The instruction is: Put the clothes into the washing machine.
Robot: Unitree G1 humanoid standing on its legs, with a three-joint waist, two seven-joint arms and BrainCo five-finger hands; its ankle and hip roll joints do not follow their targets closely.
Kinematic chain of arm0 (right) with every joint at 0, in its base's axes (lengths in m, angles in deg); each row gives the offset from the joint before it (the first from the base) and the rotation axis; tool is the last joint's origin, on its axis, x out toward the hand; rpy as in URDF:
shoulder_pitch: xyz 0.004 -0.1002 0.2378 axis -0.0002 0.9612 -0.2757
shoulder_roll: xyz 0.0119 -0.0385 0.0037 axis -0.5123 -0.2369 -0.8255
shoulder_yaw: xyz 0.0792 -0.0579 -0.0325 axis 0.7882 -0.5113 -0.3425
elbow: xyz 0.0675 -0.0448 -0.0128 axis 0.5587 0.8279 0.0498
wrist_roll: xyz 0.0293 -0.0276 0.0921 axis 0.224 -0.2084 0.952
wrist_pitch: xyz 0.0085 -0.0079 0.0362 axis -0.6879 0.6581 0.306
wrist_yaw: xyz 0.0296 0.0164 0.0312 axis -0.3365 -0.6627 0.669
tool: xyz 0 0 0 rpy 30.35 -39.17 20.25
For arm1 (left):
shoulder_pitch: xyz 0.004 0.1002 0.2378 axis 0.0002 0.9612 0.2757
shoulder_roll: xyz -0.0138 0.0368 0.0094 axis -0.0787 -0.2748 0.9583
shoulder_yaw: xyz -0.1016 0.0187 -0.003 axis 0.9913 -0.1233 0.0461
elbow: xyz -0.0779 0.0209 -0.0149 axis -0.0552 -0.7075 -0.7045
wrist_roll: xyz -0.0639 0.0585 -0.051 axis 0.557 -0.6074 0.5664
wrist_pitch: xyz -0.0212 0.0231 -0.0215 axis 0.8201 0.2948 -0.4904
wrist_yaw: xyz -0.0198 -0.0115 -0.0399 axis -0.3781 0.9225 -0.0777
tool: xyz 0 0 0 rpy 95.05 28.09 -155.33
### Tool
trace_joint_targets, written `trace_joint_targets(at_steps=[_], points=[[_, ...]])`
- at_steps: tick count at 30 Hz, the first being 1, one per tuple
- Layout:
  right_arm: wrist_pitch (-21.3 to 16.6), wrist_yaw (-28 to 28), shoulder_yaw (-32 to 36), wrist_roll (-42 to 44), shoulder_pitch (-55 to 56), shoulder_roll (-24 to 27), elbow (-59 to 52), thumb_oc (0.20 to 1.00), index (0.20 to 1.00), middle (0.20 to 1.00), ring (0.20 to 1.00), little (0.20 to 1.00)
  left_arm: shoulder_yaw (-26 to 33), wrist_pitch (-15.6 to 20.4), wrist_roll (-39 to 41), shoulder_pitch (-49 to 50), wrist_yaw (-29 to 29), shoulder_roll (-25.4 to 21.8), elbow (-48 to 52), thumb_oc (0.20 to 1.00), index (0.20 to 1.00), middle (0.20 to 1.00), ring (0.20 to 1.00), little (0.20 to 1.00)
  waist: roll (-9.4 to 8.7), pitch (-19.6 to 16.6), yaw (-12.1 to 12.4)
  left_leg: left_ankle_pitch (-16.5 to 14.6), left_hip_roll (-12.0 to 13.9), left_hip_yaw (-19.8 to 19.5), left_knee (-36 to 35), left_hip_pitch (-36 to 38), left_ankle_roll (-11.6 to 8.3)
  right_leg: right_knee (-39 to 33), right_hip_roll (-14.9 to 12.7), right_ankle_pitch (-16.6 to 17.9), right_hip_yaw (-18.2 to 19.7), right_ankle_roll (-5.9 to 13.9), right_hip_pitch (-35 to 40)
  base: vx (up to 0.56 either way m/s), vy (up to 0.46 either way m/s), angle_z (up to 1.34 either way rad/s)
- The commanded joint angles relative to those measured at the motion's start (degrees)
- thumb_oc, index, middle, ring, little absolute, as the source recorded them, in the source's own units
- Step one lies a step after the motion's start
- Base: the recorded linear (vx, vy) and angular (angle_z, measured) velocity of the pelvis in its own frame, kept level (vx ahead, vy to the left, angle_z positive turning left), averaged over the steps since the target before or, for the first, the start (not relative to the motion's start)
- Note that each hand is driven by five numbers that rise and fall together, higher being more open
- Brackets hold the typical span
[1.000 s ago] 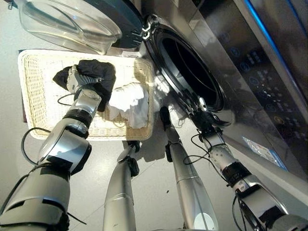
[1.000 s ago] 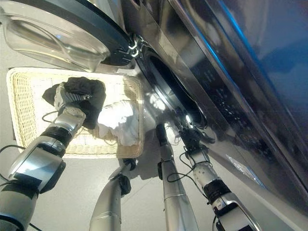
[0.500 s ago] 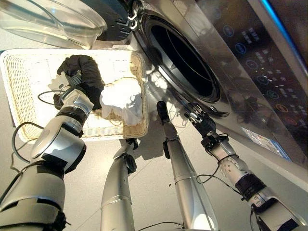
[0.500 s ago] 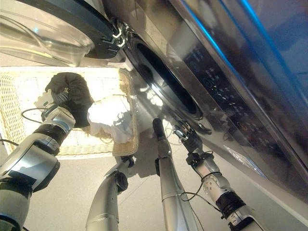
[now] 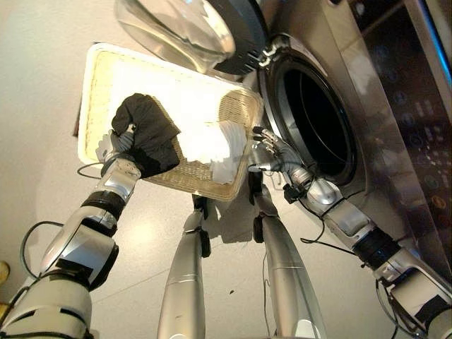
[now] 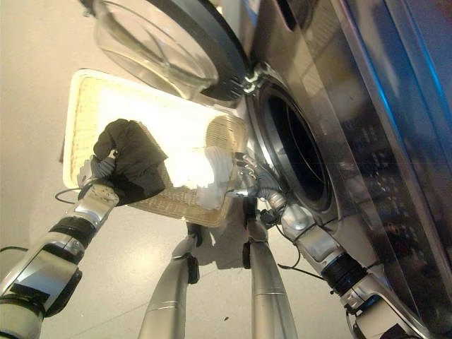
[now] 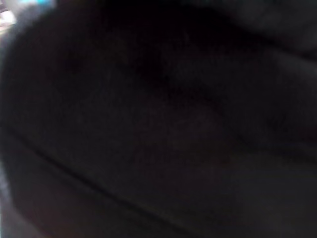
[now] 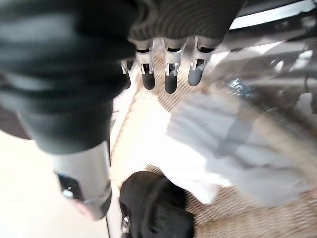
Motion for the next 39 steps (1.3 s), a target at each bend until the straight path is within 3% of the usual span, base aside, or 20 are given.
trace_joint_targets(at_steps=[1,3,9,12,14,19,23,27,33,39], points=[[-0.5,-1.3,1.3,-3.5,2.7,1.0,-6.6,1.0,1.0,1.0,1.0,1.0,3.7,6.5,3.7,1.2,1.4,0.1,3.3,0.2,0.2,0.2,0.2,0.2,2.97,0.1,-0.3,-0.3,-3.1,4.0,0.1,0.2,0.53,-1.5,3.5,-4.1,-0.5,3.07,4.1,-0.04,-0.056,0.46],[0.0,-1.6,1.4,-4.8,3.0,0.5,-7.1,1.0,1.0,1.0,1.0,1.0,4.0,7.8,5.5,2.4,0.9,0.7,5.6,0.2,0.2,0.2,0.2,0.2,3.19,0.1,0.2,0.0,-3.1,3.6,-0.4,0.5,0.51,-1.5,3.4,-4.3,-1.0,3.04,4.5,-0.03,-0.039,0.23],[2.0,-2.2,1.8,-10.6,3.0,-0.9,-7.3,1.0,1.0,1.0,1.0,1.0,7.3,16.9,13.2,10.0,-7.2,4.1,18.6,0.2,0.2,0.2,0.2,0.2,4.35,0.1,3.2,1.8,-2.8,2.3,-4.8,2.8,0.57,-2.4,3.2,-5.0,-3.3,3.09,7.0,-0.04,-0.039,0.15],[2.1,-2.5,1.7,-12.1,2.7,-0.9,-7.2,1.0,1.0,1.0,1.0,1.0,7.2,17.8,14.4,11.2,-8.7,4.3,21.5,0.2,0.2,0.2,0.2,0.2,4.56,0.1,3.6,2.0,-2.9,2.2,-5.2,3.1,0.61,-2.6,3.1,-5.0,-3.7,3.1,7.3,-0.01,-0.008,0.01],[2.9,-2.5,1.9,-14.4,1.8,-0.4,-7.0,1.0,1.0,1.0,1.0,1.0,7.5,18.5,17.0,13.2,-12.9,4.6,27.6,0.2,0.2,0.2,0.2,0.2,4.93,0.1,4.3,2.3,-3.0,1.9,-6.0,3.8,0.74,-2.9,2.9,-5.0,-4.3,3.18,7.9,-0.02,-0.036,0.06],[5.8,-0.9,1.8,-15.1,0.1,-0.2,-5.8,1.0,1.0,1.0,1.0,1.0,6.3,17.6,19.0,15.5,-20.8,4.7,37.9,0.2,0.2,0.2,0.2,0.2,5.5,0.1,5.4,2.2,-3.7,1.2,-6.1,4.4,1.12,-3.4,2.2,-4.8,-5.4,3.29,9.1,-0.02,-0.038,0.13],[7.5,1.6,1.0,-10.9,-0.8,0.0,-5.1,1.0,1.0,1.0,1.0,1.0,4.3,15.6,24.3,16.2,-28.4,4.6,44.7,0.2,0.2,0.2,0.2,0.2,6.04,0.1,5.9,2.6,-3.9,1.0,-7.1,5.3,1.51,-3.9,1.9,-4.4,-5.8,3.53,9.8,-0.01,-0.025,0.09],[8.2,3.1,-0.1,-5.0,-0.8,-0.8,-5.0,1.0,1.0,1.0,1.0,1.0,2.3,14.3,27.3,15.9,-31.4,4.8,47.4,0.2,0.2,0.2,0.2,0.2,6.06,0.1,5.8,2.7,-4.1,1.1,-7.6,5.8,1.79,-4.5,1.9,-3.8,-5.8,3.68,10.1,0.0,0.0,0.0],[10.2,6.2,-2.0,4.3,-0.5,-2.5,-5.5,1.0,1.0,1.0,1.0,1.0,-0.3,12.7,27.0,15.2,-30.9,4.9,48.6,0.2,0.2,0.2,0.2,0.2,5.96,0.1,5.5,3.0,-4.2,1.2,-8.4,6.3,2.17,-5.5,2.0,-2.9,-5.4,3.84,10.4,0.0,0.0,0.0],[13.7,13.4,-4.7,17.6,0.6,-3.8,-7.0,1.0,1.0,1.0,1.0,1.0,-2.6,12.1,24.2,14.7,-27.9,4.4,48.0,0.2,0.2,0.2,0.2,0.2,5.78,0.1,5.4,3.4,-4.2,1.2,-9.0,6.4,2.38,-6.6,2.1,-2.1,-5.0,3.88,10.7,0.0,0.0,0.0]])
